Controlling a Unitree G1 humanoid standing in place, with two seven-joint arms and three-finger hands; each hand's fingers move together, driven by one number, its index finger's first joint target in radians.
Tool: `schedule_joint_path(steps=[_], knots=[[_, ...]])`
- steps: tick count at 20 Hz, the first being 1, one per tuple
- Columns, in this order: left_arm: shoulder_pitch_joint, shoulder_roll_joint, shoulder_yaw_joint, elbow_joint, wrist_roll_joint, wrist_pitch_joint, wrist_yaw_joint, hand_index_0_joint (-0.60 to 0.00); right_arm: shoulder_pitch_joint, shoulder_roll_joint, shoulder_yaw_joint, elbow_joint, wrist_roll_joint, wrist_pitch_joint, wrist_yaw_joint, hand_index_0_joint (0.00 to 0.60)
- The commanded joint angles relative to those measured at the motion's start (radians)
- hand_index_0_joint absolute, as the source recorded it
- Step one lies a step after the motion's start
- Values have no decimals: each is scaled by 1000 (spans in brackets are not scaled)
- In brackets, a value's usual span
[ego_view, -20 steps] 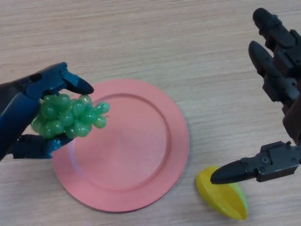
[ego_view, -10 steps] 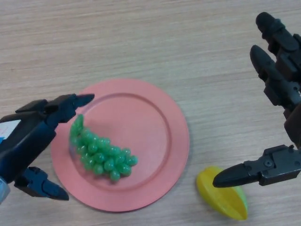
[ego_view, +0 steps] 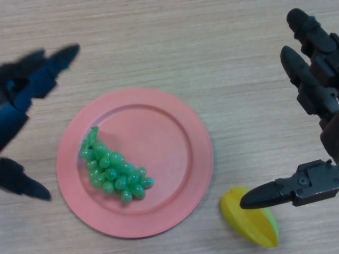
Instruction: Pick up the green grapes and place it on the plate
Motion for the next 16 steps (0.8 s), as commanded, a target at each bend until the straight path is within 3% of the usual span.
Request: schedule_joint_path(steps=[1,3,6,9,12,16], knots=[[-42,62,114,24,35,-148,211,0,-29,6,-70,-52,-55,-119,18,0],[-45,75,131,78,38,-200,308,0,-44,28,-68,-52,-73,-94,33,0],[-45,72,132,114,-25,-205,380,0,-54,53,-55,-52,-94,-76,46,0],[-55,25,88,114,-155,-124,486,0,-64,92,-50,-52,-124,-52,79,0],[-53,-5,54,69,-320,-37,509,0,-70,114,-47,-52,-142,-43,96,0],[-35,-47,20,-22,-666,152,460,0,-72,127,-51,-52,-145,-37,107,0]])
